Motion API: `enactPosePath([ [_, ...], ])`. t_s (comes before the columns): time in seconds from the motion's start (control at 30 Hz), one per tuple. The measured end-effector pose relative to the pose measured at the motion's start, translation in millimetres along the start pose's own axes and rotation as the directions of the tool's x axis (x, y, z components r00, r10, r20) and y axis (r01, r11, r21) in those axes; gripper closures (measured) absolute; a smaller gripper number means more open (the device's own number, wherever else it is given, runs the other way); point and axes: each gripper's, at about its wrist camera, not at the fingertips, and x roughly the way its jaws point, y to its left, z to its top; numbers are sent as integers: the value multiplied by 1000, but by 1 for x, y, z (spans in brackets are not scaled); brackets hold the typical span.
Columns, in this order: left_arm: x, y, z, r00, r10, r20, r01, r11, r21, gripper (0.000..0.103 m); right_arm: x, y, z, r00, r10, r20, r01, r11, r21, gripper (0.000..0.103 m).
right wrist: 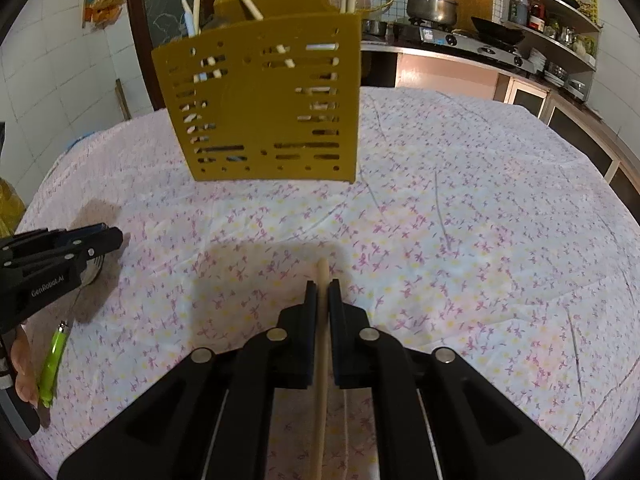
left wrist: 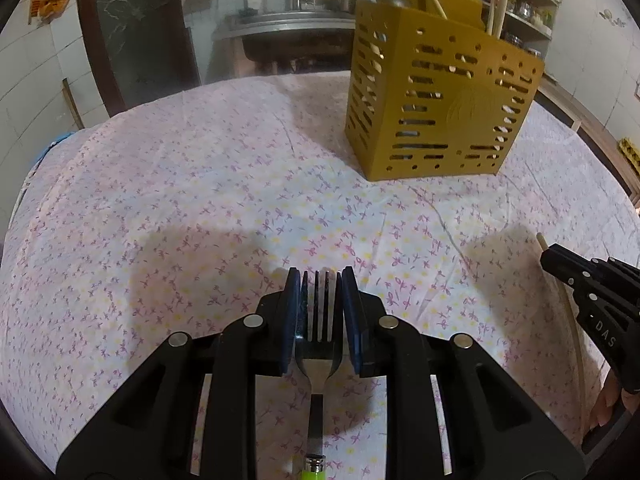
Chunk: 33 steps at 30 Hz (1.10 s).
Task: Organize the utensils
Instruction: 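Lift the fork and chopstick up over the yellow holder with both tools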
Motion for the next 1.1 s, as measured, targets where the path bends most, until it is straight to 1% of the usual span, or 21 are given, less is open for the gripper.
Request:
enactPosePath([
  [0.2,-15,1,5,998,9,56,-8,1000,-16,83,-18,-6,4,995,0,96,-2,1000,15,97],
  [0.33,-25,2,9,995,19,98,-17,1000,-22,83,-33,-10,7,985,3,173,-9,999,38,97],
  [0.43,-33,1,10,992,30,124,-28,999,-21,83,-40,-13,9,978,8,209,-19,998,53,97],
  [0.57,-43,1,12,987,40,153,-35,999,-31,83,-53,-13,11,963,3,271,-18,998,53,97],
  [0.73,-66,-3,13,974,67,218,-64,998,-22,83,-63,-12,15,950,-5,313,-12,999,51,97],
  [0.83,-80,-7,14,965,69,253,-66,998,-18,83,-70,-11,15,943,0,333,-17,999,50,97],
  [0.93,-94,-11,14,957,68,282,-61,998,-32,83,-84,-12,19,927,9,375,-27,999,43,97],
  [1.0,-100,-13,14,953,70,294,-61,997,-40,83,-92,-13,23,917,3,399,-19,999,36,97],
  [1.1,-110,-18,14,942,90,323,-77,996,-53,83,-104,-15,30,897,2,442,-8,1000,12,97],
])
